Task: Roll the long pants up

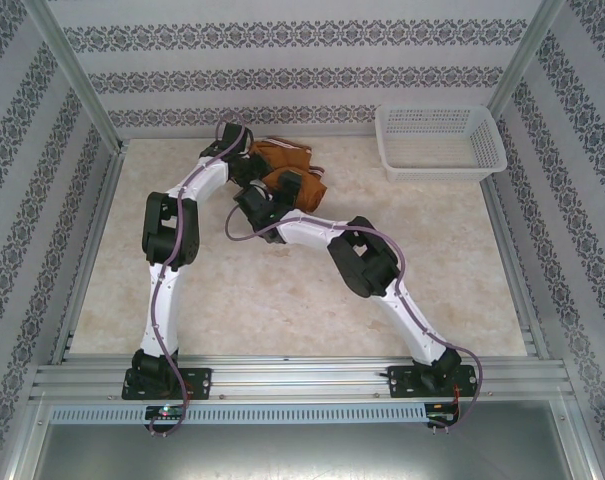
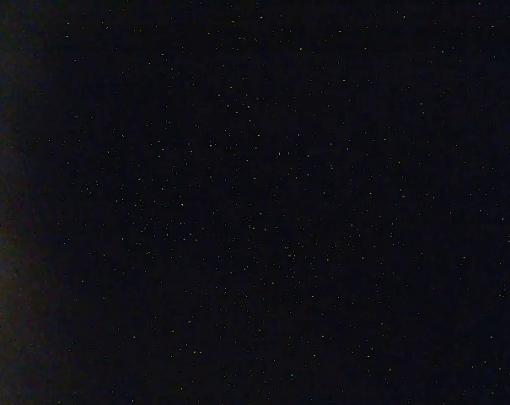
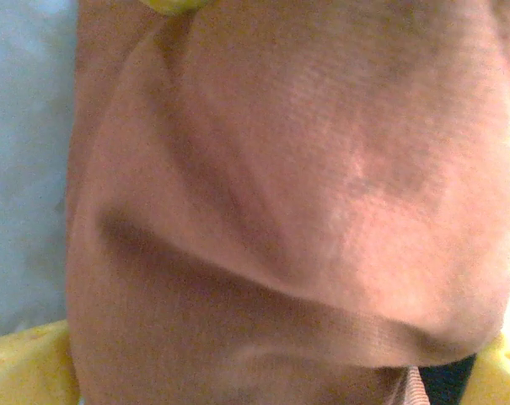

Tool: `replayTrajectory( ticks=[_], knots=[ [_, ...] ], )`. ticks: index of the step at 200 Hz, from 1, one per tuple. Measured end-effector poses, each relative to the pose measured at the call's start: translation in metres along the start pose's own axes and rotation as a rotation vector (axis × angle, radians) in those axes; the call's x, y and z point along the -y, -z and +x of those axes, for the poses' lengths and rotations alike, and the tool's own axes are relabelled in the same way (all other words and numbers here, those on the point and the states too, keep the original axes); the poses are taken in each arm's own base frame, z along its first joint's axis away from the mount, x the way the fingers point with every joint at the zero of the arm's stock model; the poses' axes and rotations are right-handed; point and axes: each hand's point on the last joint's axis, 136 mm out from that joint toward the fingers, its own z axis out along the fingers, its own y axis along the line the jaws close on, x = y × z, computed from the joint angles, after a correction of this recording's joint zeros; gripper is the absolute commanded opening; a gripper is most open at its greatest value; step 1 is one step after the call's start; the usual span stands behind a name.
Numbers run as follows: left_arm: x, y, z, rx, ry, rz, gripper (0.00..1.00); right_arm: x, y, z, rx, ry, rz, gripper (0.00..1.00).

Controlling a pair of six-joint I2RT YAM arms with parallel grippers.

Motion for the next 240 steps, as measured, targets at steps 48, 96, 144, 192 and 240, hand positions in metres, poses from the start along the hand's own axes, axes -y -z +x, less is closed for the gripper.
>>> replayTrajectory(
  ticks=[48, 96, 144, 192, 240],
  knots=[
    [-0.003, -0.001, -0.030, 0.073, 0.009, 0.037, 0.00, -0.003, -0.019, -0.024, 0.044, 0.007, -0.042, 0.87],
    [-0.003, 0.002, -0.043, 0.112, 0.005, 0.052, 0.00, -0.015, -0.025, -0.032, 0.092, -0.008, -0.275, 0.00],
    [0.002, -0.002, -0.034, 0.090, -0.005, 0.060, 0.41, -0.022, -0.019, -0.024, 0.114, -0.043, -0.421, 0.00],
    [0.011, 0.001, -0.001, -0.062, 0.007, 0.071, 1.00, 0.009, -0.036, 0.026, 0.031, -0.374, -0.601, 0.00],
    [0.043, 0.020, 0.007, -0.111, -0.017, 0.133, 1.00, 0.022, -0.029, 0.059, -0.044, -0.719, -0.910, 0.00]
  ],
)
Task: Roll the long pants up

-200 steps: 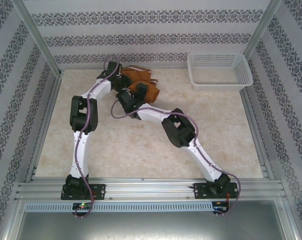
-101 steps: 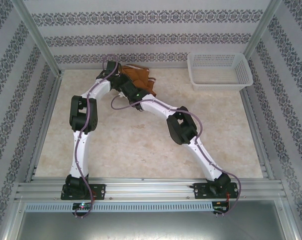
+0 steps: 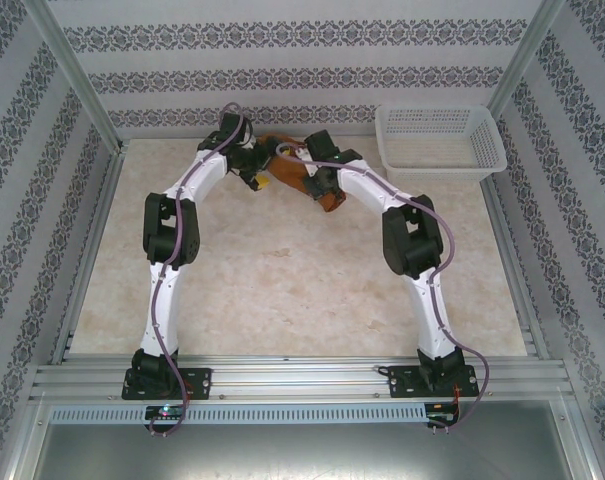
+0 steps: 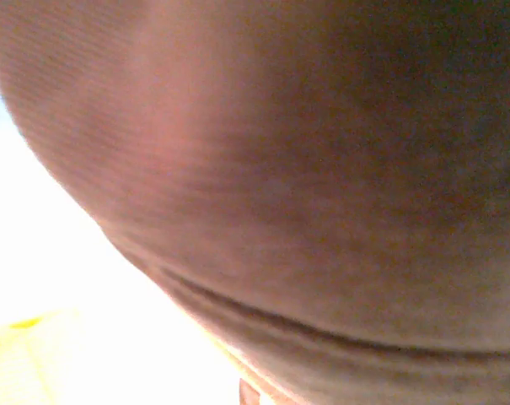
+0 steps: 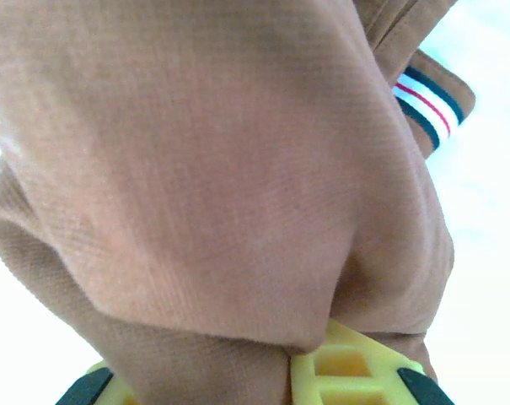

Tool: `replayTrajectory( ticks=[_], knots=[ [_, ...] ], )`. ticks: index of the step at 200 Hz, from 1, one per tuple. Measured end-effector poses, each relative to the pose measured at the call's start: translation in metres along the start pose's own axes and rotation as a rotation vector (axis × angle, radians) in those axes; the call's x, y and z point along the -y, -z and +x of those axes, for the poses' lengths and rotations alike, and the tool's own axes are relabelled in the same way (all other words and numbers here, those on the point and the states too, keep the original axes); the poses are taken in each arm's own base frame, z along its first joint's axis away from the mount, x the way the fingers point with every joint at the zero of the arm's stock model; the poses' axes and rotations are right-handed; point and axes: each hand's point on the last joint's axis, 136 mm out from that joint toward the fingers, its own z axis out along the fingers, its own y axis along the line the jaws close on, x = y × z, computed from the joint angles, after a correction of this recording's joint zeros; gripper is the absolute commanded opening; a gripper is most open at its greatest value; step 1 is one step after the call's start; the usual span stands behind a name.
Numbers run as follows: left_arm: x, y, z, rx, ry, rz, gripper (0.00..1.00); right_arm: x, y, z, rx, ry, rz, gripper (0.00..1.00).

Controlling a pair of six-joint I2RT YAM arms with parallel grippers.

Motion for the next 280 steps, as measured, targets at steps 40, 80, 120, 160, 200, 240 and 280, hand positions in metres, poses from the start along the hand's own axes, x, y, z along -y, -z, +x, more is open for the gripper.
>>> replayTrajectory(
  ticks=[40, 80, 120, 160, 200, 240, 280],
  knots=[
    [0.000, 0.006, -0.002, -0.012, 0.009, 0.008, 1.00, -0.021, 0.013, 0.000, -0.015, -0.279, -0.351, 0.00],
    [-0.001, 0.018, -0.011, 0.008, 0.020, 0.015, 1.00, -0.037, 0.033, -0.017, -0.023, -0.543, -0.659, 0.00],
    [0.025, 0.064, -0.058, 0.105, 0.025, 0.068, 1.00, -0.053, 0.045, -0.037, -0.042, -0.702, -0.879, 0.00],
    [0.044, 0.166, -0.148, 0.352, 0.045, 0.194, 1.00, -0.034, 0.054, -0.048, -0.019, -0.789, -0.946, 0.00],
    [-0.007, 0.182, -0.171, 0.393, 0.149, 0.120, 1.00, -0.015, 0.057, -0.057, 0.016, -0.867, -0.968, 0.00],
    [-0.061, 0.132, -0.140, 0.275, 0.250, 0.015, 1.00, 0.012, 0.080, -0.082, 0.111, -0.933, -0.996, 0.00],
    [-0.084, 0.112, -0.127, 0.225, 0.284, -0.012, 1.00, 0.073, 0.136, -0.100, 0.269, -0.990, -0.955, 0.00]
  ],
)
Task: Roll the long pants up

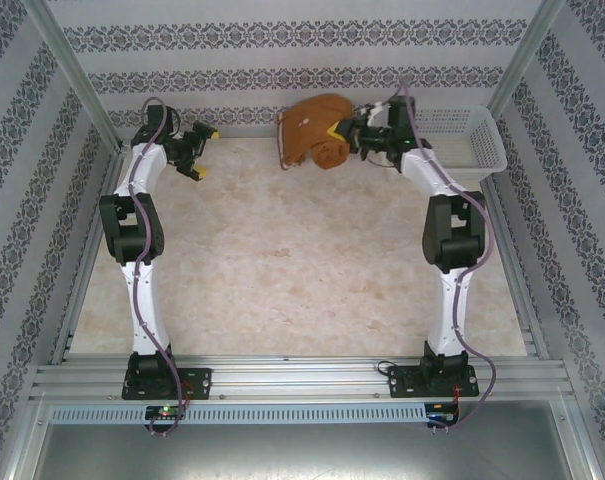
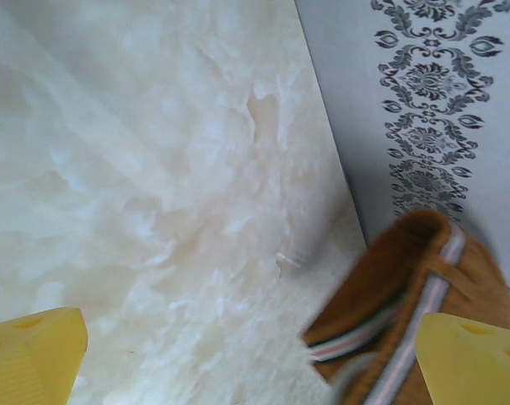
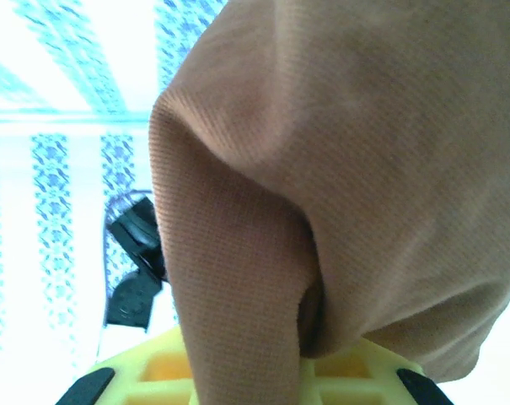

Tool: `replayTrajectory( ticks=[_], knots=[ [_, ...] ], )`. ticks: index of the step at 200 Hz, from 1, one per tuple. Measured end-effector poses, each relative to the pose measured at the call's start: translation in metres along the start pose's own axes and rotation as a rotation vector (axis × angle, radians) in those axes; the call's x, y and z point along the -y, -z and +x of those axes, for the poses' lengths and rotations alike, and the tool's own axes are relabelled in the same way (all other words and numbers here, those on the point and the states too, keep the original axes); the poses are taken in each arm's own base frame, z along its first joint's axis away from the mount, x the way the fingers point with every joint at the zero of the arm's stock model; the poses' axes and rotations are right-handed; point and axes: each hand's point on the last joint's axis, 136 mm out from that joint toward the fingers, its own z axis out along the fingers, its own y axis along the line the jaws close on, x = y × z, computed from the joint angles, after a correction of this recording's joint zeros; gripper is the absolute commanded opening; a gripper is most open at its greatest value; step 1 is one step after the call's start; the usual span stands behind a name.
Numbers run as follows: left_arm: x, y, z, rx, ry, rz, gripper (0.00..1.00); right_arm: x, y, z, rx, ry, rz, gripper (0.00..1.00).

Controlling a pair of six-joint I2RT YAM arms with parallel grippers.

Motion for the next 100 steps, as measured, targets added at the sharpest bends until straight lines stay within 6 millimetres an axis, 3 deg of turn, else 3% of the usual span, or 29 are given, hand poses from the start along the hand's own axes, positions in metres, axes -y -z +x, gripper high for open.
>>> replayTrajectory(
  ticks=[19, 46, 78, 100],
  knots=[
    [-0.001, -0.001, 0.000, -0.002, 0.000, 0.006, 1.00, -0.026, 0.040, -0.022, 0.103, 0.037, 0.002, 0.00],
    [0.004, -0.001, 0.002, -0.011, -0.010, 0.030, 1.00, -0.063, 0.101, -0.035, 0.254, 0.110, 0.053, 0.00],
    [0.007, -0.001, 0.004, -0.026, -0.017, 0.051, 1.00, -0.108, 0.160, -0.033, 0.439, 0.197, 0.111, 0.00],
    [0.006, -0.004, 0.005, -0.038, -0.014, 0.059, 1.00, -0.124, 0.185, -0.022, 0.533, 0.238, 0.157, 0.00]
  ],
)
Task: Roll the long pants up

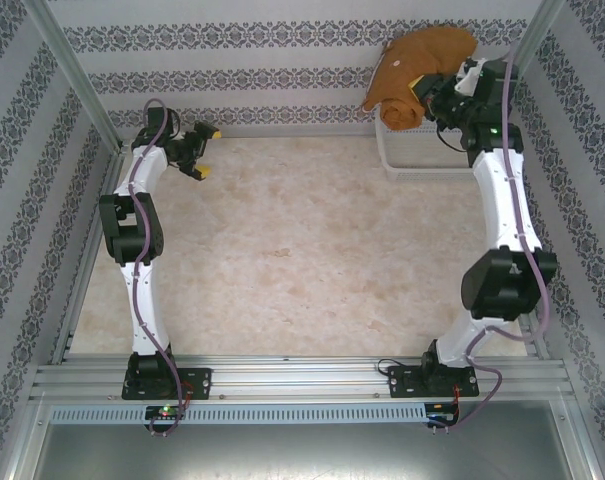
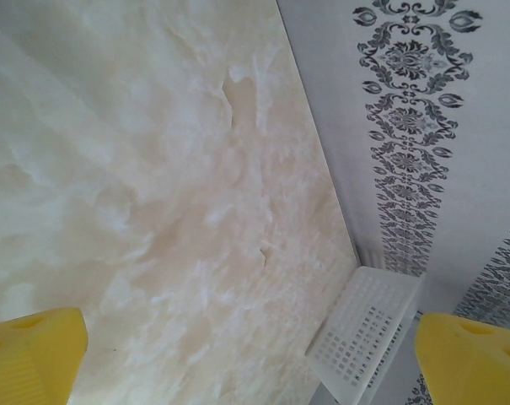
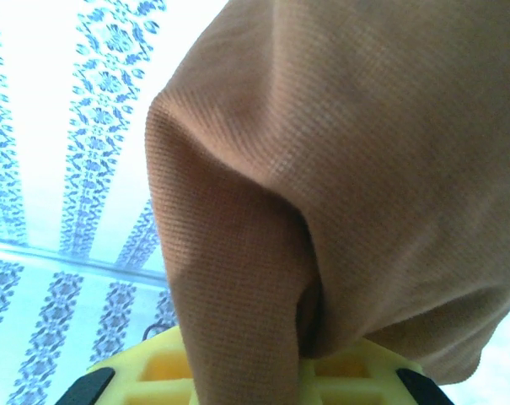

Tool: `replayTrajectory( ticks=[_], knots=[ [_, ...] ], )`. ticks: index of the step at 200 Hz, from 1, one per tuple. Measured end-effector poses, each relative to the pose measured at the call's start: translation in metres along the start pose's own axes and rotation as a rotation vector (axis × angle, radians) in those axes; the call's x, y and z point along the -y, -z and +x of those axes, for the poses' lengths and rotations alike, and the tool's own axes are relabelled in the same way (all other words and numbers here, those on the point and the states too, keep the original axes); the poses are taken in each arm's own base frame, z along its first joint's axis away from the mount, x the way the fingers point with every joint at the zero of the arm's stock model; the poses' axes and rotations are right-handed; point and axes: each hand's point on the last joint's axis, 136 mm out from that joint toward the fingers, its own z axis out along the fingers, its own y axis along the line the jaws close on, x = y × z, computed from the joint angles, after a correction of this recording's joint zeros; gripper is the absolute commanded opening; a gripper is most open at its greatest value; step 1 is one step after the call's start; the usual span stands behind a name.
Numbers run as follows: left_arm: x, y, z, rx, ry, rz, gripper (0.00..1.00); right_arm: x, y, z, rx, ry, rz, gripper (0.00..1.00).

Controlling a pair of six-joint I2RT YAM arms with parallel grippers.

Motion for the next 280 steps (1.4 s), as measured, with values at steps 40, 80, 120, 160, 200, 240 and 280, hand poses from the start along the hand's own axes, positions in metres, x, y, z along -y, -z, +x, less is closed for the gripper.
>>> replayTrajectory(
  ticks=[40, 80, 120, 160, 200, 240, 280],
  knots=[
    [-0.008, -0.004, 0.005, -0.028, 0.015, -0.003, 1.00, 0.030, 0.020, 0.002, 0.107, -0.028, 0.146, 0.00],
    [-0.007, -0.006, 0.007, -0.041, 0.015, 0.011, 1.00, 0.113, 0.020, 0.017, 0.172, -0.124, 0.381, 0.00],
    [-0.005, -0.006, 0.008, -0.052, 0.026, 0.021, 1.00, 0.150, 0.030, 0.016, 0.246, -0.166, 0.512, 0.00],
    [-0.007, -0.012, 0.007, -0.063, 0.032, 0.023, 1.00, 0.156, 0.007, -0.016, 0.311, -0.167, 0.505, 0.00],
    [-0.020, -0.024, 0.003, -0.072, 0.047, 0.005, 1.00, 0.194, -0.046, -0.046, 0.332, -0.201, 0.499, 0.00],
    [-0.022, -0.030, 0.000, -0.074, 0.051, 0.000, 1.00, 0.244, -0.092, -0.051, 0.333, -0.267, 0.508, 0.00],
    [-0.030, -0.038, -0.004, -0.077, 0.063, -0.018, 1.00, 0.282, -0.130, -0.057, 0.356, -0.314, 0.479, 0.00]
  ],
)
